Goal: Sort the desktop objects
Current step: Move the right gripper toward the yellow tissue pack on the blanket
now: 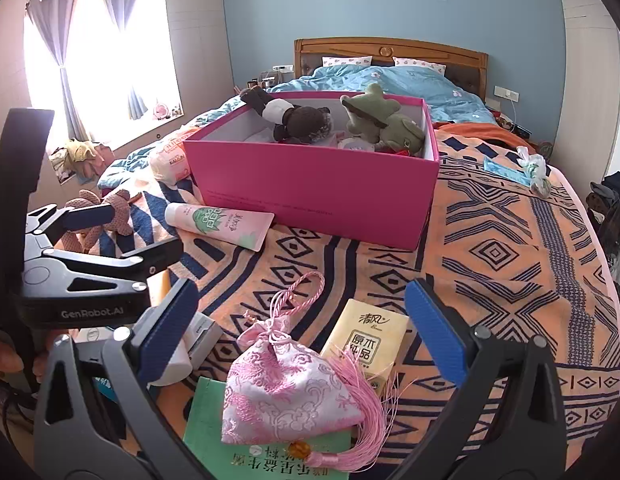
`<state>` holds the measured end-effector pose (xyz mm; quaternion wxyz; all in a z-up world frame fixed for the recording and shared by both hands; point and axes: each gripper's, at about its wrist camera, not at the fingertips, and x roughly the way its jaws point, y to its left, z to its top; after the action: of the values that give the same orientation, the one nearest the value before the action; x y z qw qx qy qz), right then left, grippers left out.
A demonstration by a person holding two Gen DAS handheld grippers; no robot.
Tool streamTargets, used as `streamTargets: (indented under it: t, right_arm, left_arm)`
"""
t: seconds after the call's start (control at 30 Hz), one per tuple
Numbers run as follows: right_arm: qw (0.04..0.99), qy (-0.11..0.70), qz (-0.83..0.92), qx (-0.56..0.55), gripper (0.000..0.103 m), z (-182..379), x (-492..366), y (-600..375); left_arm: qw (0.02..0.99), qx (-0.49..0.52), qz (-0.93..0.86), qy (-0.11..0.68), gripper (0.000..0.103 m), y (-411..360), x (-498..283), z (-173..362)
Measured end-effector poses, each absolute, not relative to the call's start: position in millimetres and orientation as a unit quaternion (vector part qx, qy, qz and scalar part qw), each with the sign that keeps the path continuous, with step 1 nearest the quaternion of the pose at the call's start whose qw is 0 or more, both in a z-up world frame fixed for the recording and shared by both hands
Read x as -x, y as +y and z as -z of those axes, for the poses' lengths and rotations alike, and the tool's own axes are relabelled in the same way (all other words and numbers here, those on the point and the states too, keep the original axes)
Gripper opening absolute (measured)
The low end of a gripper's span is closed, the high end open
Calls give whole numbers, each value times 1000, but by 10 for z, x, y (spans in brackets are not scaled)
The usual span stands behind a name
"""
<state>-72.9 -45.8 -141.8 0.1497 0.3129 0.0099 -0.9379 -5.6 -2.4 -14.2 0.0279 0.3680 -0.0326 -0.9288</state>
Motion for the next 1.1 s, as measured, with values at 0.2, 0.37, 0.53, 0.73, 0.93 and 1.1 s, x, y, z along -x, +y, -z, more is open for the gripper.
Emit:
streamTargets:
  t: [0.2, 0.37, 0.53, 0.73, 0.93, 1.1]
  right_arm:
    - [155, 11, 937, -313, 103, 1417, 728, -485]
    - [159, 9, 936, -313, 103, 1425, 730, -491]
    - [162, 8, 936, -314, 103, 1426, 731, -492]
    - [165, 6, 935, -314, 103, 1427, 730, -497]
    - [168, 5, 934, -315, 103, 1431, 732, -499]
    - [170, 5, 934, -315, 103, 1425, 729, -508]
  left_arm:
    - [27, -367, 929, -36, 103, -9, 59, 149]
    - [29, -368, 929, -36, 103, -5, 57, 153]
    - [28, -367, 929, -37, 103, 3, 52, 158]
    - [27, -367, 929, -37, 103, 10, 48, 163]
    - [27, -366, 929, -36, 103, 23, 52, 165]
    - [24, -367, 929, -35, 103, 37, 53, 167]
